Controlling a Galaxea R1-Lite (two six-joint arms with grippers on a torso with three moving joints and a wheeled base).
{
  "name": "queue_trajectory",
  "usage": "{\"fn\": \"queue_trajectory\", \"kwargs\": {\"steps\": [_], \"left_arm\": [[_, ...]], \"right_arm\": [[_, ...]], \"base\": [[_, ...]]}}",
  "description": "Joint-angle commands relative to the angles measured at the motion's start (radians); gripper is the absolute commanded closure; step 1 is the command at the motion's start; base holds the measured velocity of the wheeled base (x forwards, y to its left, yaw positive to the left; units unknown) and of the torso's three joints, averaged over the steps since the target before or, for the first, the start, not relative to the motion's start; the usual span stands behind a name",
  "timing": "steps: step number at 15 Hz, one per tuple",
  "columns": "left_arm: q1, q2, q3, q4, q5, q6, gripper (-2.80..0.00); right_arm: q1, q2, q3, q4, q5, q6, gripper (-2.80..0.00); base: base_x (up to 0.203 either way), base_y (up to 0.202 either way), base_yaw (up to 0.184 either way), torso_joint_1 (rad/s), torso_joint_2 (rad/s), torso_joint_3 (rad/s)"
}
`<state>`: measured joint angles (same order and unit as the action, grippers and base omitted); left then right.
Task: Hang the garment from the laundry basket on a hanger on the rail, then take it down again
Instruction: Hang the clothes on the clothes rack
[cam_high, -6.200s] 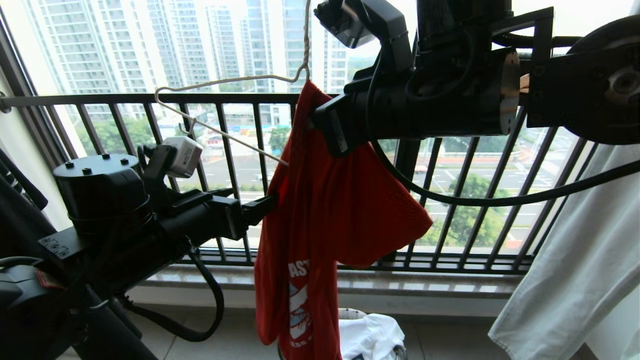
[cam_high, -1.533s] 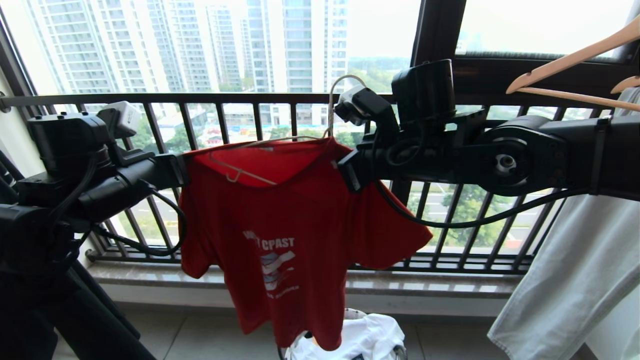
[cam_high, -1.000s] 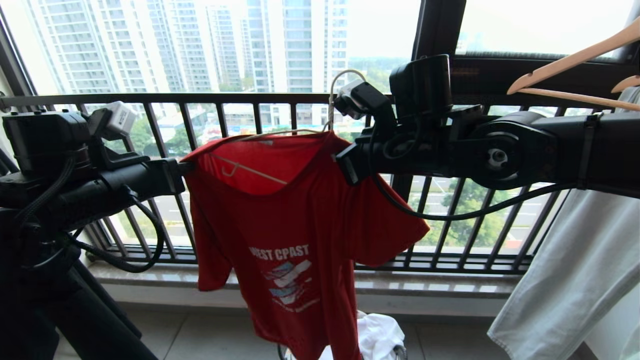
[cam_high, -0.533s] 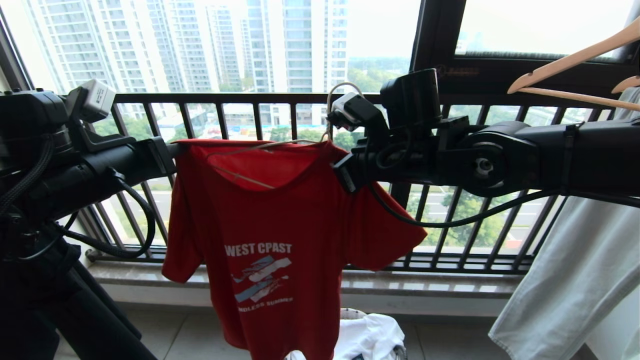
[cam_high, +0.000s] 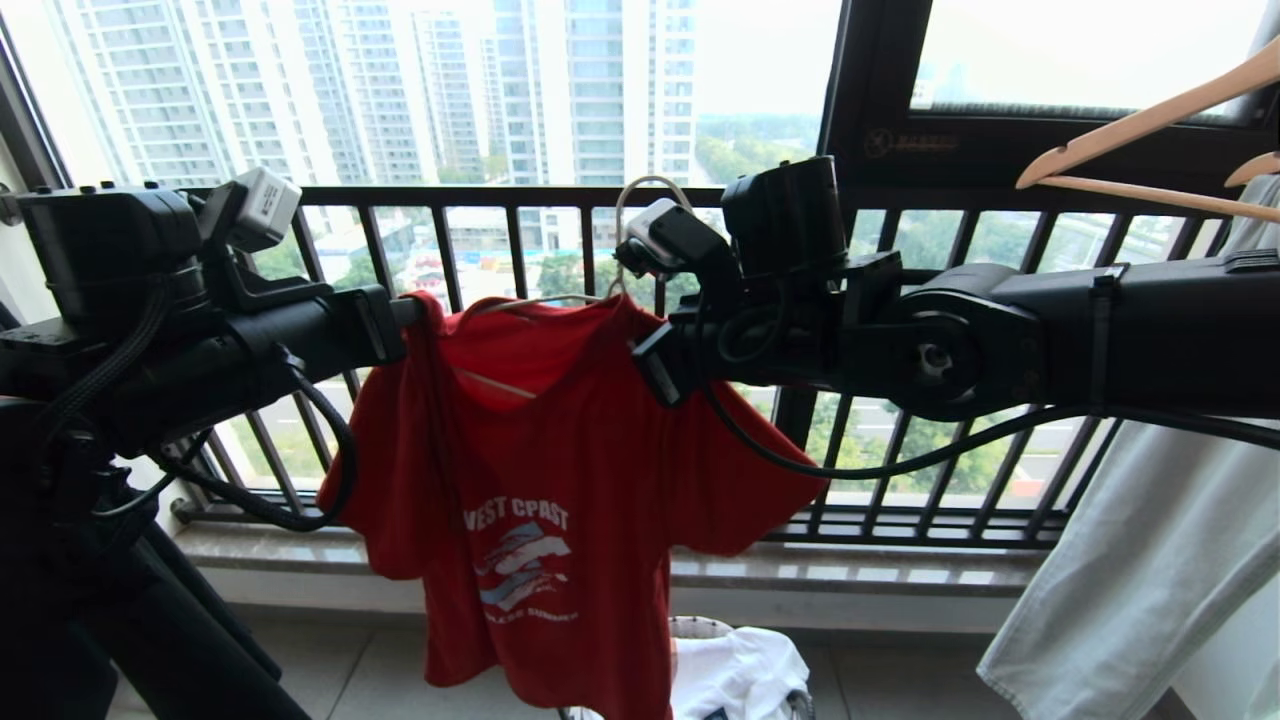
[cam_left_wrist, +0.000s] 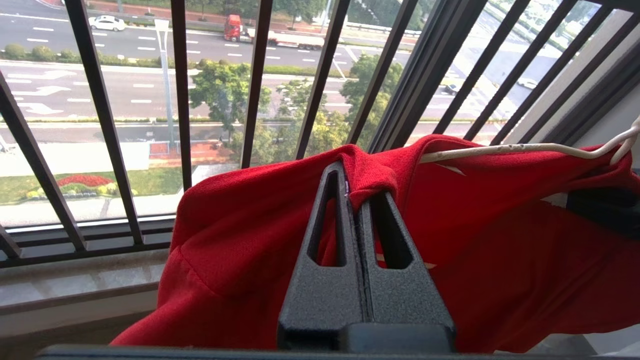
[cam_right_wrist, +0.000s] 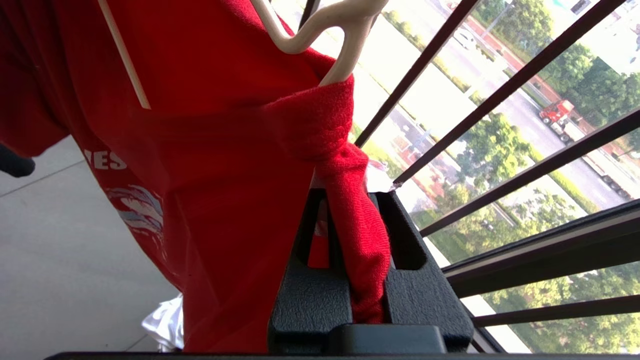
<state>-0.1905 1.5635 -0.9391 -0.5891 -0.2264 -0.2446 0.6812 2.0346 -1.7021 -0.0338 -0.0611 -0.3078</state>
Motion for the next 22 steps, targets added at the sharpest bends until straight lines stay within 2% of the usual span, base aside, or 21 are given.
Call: {"fn": "queue_trajectory", "kwargs": {"steps": [1,5,7,9,11,14,16,18,20,22], "left_arm": [[-0.021,0.058,-0.073,-0.002,0.000,0.001,0.00],[-0.057,0.071,-0.198,0.065,0.011,0.012,0.00],[-0.085,0.072,-0.255,0.124,0.021,0.044,0.00],[-0.114,0.106,-0.327,0.146,0.072,0.091,0.00],[-0.124,0.140,-0.394,0.199,0.123,0.209,0.00],[-0.127,0.156,-0.456,0.270,0.146,0.273,0.00],[-0.106,0.150,-0.466,0.329,0.162,0.316,0.00],[-0.044,0.123,-0.466,0.377,0.190,0.344,0.00],[0.001,0.096,-0.479,0.428,0.194,0.423,0.00],[0.006,0.095,-0.499,0.434,0.205,0.478,0.00]], "right_arm": [[0.016,0.034,0.001,-0.043,0.002,0.004,0.00],[0.018,0.084,0.001,-0.141,0.024,0.050,0.00],[0.017,0.090,0.002,-0.160,0.046,0.081,0.00],[0.017,0.091,0.014,-0.175,0.052,0.108,0.00],[0.015,0.081,0.041,-0.181,0.053,0.115,0.00],[0.017,0.066,0.085,-0.263,0.058,0.145,0.00],[0.011,0.052,0.115,-0.285,0.058,0.148,0.00],[-0.005,0.034,0.154,-0.293,0.059,0.149,0.00],[-0.014,0.023,0.193,-0.305,0.062,0.150,0.00],[-0.020,0.019,0.239,-0.359,0.067,0.147,0.00]], "base": [[0.000,0.000,0.000,0.000,0.00,0.000],[0.000,0.000,0.000,0.000,0.00,0.000],[0.000,0.000,0.000,0.000,0.00,0.000],[0.000,0.000,0.000,0.000,0.00,0.000],[0.000,0.000,0.000,0.000,0.00,0.000],[0.000,0.000,0.000,0.000,0.00,0.000],[0.000,0.000,0.000,0.000,0.00,0.000],[0.000,0.000,0.000,0.000,0.00,0.000],[0.000,0.000,0.000,0.000,0.00,0.000],[0.000,0.000,0.000,0.000,0.00,0.000]]}}
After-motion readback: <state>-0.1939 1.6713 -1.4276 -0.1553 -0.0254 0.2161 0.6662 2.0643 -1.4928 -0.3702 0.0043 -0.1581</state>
